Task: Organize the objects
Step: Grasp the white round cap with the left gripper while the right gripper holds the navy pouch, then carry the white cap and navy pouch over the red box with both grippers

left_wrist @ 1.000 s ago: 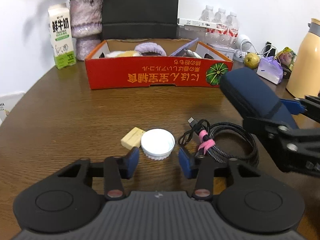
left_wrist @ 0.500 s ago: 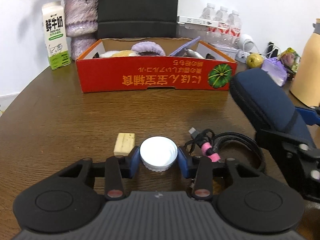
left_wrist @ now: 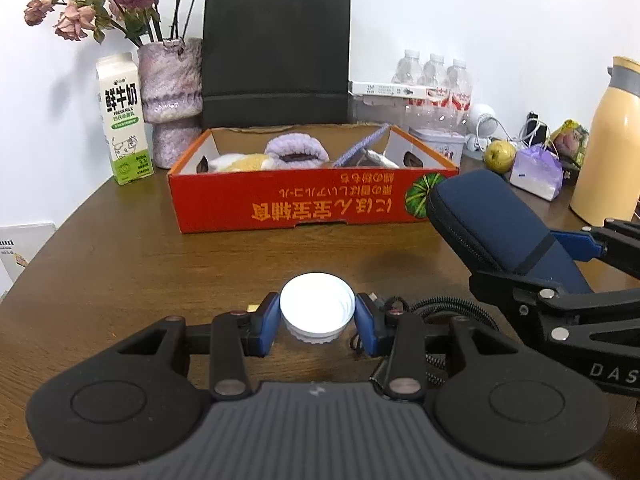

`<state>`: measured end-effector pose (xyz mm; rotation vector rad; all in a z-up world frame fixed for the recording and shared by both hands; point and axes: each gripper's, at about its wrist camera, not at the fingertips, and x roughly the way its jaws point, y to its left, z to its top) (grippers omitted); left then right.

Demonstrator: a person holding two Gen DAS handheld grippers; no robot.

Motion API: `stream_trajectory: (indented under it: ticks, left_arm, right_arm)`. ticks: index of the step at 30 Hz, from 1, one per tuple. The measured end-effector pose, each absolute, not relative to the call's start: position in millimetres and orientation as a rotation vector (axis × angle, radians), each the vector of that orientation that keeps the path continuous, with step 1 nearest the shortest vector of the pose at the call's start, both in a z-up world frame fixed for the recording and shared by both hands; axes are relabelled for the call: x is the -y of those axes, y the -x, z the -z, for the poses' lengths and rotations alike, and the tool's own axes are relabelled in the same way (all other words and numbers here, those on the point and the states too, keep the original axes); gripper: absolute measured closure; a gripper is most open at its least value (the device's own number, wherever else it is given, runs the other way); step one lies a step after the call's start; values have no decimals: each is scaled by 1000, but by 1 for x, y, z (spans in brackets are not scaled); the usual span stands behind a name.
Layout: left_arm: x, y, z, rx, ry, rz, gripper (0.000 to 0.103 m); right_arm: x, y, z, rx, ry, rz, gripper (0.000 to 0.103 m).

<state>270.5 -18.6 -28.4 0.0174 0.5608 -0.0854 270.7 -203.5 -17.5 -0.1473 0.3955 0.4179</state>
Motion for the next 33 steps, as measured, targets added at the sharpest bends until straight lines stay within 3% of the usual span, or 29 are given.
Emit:
stream_trajectory:
  ticks: [33]
  left_arm:
    - [-1, -336, -29, -412, 40, 25, 62]
  right_arm:
    - [178, -348, -24, -350, 127, -379, 41]
